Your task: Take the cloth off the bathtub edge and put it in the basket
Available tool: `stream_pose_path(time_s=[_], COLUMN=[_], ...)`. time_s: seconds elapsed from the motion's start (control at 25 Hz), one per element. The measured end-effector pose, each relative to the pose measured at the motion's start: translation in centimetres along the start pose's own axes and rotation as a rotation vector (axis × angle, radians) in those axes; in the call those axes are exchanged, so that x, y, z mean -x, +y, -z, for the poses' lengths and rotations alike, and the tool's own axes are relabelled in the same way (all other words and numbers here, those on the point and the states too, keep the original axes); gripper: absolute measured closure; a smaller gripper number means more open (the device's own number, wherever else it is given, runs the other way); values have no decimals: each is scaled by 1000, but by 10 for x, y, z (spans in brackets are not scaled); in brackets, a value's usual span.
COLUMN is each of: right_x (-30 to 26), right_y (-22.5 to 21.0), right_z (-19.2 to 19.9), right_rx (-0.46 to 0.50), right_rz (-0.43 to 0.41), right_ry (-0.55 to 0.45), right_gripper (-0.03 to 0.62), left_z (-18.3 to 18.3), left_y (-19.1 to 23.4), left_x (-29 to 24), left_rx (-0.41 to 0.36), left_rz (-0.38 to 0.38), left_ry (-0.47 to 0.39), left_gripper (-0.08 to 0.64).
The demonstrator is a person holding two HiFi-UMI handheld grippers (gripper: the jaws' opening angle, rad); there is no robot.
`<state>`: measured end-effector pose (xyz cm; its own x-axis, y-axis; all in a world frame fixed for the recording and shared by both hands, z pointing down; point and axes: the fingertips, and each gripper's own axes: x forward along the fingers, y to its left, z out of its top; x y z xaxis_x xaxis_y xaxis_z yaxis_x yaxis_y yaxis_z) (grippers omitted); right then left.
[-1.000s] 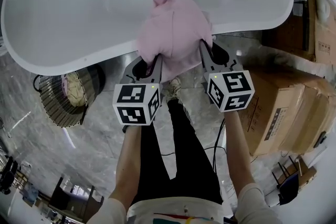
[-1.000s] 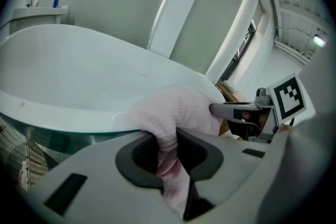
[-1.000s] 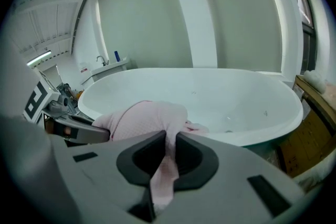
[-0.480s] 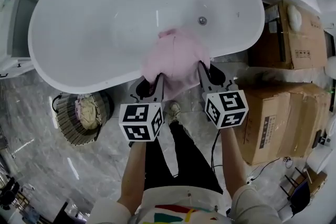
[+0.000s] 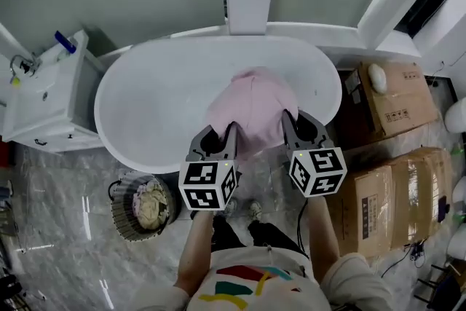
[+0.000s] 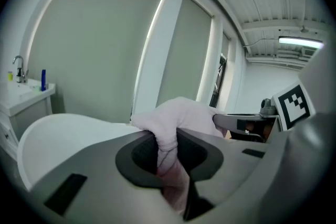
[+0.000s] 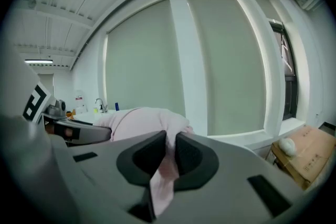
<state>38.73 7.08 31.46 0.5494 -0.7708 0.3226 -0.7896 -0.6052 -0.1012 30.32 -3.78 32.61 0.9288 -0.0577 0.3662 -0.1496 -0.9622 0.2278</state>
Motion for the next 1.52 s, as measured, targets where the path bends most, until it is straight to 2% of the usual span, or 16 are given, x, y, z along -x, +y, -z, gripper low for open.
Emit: stream_pose_path(time_s=[0.16, 0.4, 0.68, 1.0, 1.52], right_x=[32, 66, 91, 109, 122], right_y=[13, 32, 44, 38, 28], right_z=[-59, -90, -90, -86, -86], right_rx=[17, 25, 33, 28, 60], right_rz=[21, 26, 25, 37, 43], right_ry=[-97, -191, -232, -248, -264], right_gripper=[546, 545, 545, 545, 545], left_z=[-57, -90, -92, -89, -83], left_y=[-16, -30, -38, -53, -70], left_x=[32, 70, 90, 93, 94], left_rx=[-35, -109, -133, -170, -166], left_rz=[-3, -7, 0, -4, -6], left_ry=[-76, -154, -195, -195, -216], left_gripper=[476, 476, 476, 476, 476])
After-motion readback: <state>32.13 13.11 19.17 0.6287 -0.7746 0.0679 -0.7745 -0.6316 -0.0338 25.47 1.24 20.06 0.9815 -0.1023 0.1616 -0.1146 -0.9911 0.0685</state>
